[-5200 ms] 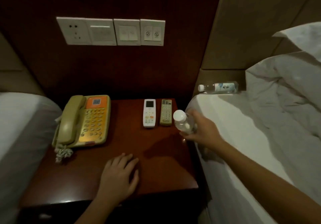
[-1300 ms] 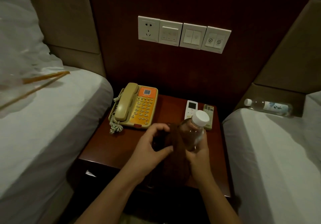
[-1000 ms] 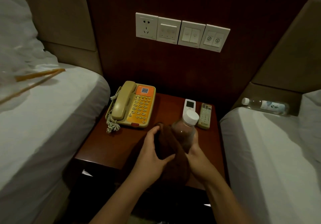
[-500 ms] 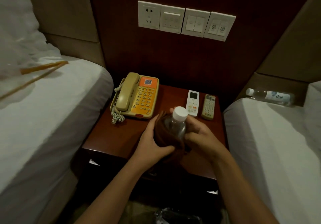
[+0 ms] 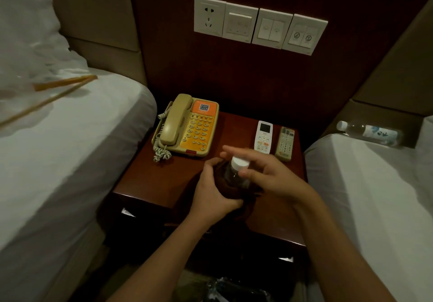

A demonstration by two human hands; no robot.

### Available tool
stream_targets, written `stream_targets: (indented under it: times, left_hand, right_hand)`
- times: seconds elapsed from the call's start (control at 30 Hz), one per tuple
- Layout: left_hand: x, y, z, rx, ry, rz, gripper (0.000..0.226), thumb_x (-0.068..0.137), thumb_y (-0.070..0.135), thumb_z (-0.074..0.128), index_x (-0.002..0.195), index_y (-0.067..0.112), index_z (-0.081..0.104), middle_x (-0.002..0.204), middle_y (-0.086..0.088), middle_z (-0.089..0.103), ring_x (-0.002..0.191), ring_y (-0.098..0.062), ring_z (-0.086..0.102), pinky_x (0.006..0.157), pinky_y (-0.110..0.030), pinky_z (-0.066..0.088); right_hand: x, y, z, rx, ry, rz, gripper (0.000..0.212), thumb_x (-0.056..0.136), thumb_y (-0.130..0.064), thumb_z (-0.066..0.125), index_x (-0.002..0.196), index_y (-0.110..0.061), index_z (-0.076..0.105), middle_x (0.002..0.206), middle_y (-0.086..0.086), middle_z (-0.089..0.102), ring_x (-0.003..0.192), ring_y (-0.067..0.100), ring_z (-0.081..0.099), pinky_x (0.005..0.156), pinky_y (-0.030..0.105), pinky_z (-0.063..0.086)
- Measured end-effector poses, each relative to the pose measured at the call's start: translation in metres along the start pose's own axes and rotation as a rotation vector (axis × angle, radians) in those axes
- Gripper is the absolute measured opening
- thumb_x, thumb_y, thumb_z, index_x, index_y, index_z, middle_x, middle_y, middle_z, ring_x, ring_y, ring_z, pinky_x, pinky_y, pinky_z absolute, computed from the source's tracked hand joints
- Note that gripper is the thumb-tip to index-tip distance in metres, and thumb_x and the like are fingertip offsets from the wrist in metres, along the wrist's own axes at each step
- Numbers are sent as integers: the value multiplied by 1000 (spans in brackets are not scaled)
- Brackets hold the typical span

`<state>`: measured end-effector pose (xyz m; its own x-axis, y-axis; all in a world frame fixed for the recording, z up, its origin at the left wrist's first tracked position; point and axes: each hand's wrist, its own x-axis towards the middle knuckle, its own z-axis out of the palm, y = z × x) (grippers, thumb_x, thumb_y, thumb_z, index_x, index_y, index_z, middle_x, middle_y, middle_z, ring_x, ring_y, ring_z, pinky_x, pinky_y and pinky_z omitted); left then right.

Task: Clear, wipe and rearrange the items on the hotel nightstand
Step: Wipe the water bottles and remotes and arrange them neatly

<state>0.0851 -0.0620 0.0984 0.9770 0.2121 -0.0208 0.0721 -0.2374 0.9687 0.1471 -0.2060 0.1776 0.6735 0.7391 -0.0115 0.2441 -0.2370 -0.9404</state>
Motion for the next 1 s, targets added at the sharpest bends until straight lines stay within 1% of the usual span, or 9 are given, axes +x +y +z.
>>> stream_targets:
  times: [0.1, 0.2, 0.4, 0.47, 0.57, 0.63, 0.8, 0.9, 1.0]
  left_hand:
    - [-1, 0, 0, 3, 9, -20, 87, 42, 41, 77, 117, 47, 33, 125, 7, 51, 116, -14, 52, 96, -39, 52]
    - [-6, 1, 3, -16, 34, -39, 88, 43, 41, 79, 117, 48, 32, 126, 6, 50, 116, -14, 53, 95, -42, 52]
    - [-7, 5, 10, -16, 84, -68, 94, 47, 40, 85, 122, 50, 30, 134, 3, 48, 120, -19, 51, 96, -46, 52]
    - [-6, 4, 8, -10, 63, -64, 93, 49, 33, 85, 122, 49, 31, 133, 3, 48, 119, -20, 51, 96, -44, 51]
    - [-4, 2, 1, 15, 26, -32, 89, 51, 23, 84, 120, 45, 33, 130, 3, 48, 119, -18, 50, 96, -34, 49]
    - [-3, 1, -2, 29, 11, -17, 89, 50, 21, 84, 119, 43, 33, 128, 5, 49, 119, -16, 50, 96, -33, 48]
    - [-6, -1, 0, 15, 23, -15, 88, 49, 22, 84, 118, 44, 35, 123, 6, 51, 115, -15, 52, 95, -36, 49]
    - [-8, -2, 3, 4, 21, -16, 88, 53, 16, 87, 118, 43, 34, 123, 6, 50, 114, -16, 52, 95, -33, 48]
    - [-9, -1, 7, -3, 19, -16, 86, 56, 18, 87, 119, 43, 33, 123, 7, 49, 114, -16, 52, 95, -37, 50]
  right_hand:
    - [3, -4, 5, -63, 54, 8, 54, 91, 5, 51, 122, -39, 52, 121, -2, 55, 118, 5, 49, 89, 18, 48]
    - [2, -6, 12, -117, 162, 25, 55, 88, 1, 57, 116, -46, 53, 118, -8, 55, 115, 5, 49, 86, 18, 50]
    - [6, 0, 41, -290, 593, 28, 35, 78, -19, 74, 104, -36, 58, 100, -16, 52, 95, -2, 50, 75, 12, 41]
    - [4, 3, 31, -234, 498, 35, 34, 78, -18, 74, 101, -37, 58, 105, -13, 54, 100, -1, 50, 77, 15, 42]
    - [-4, 4, 6, 37, 133, 1, 39, 88, -12, 62, 124, -26, 55, 126, -6, 57, 121, 9, 51, 91, 23, 48]
    - [-6, 4, 2, 142, 53, -23, 43, 90, -5, 55, 132, -16, 50, 133, 0, 56, 127, 13, 49, 99, 29, 46]
    - [-9, 4, 16, 72, 195, -34, 41, 88, 10, 51, 108, -24, 62, 117, 1, 61, 115, 15, 56, 86, 25, 51]
    - [-13, 2, 24, 50, 252, -22, 41, 88, 9, 52, 104, -28, 59, 116, -2, 57, 113, 10, 53, 84, 18, 49]
    - [-11, -1, 36, 67, 405, 15, 37, 83, 4, 61, 94, -29, 49, 104, -6, 53, 100, 8, 54, 72, 15, 50]
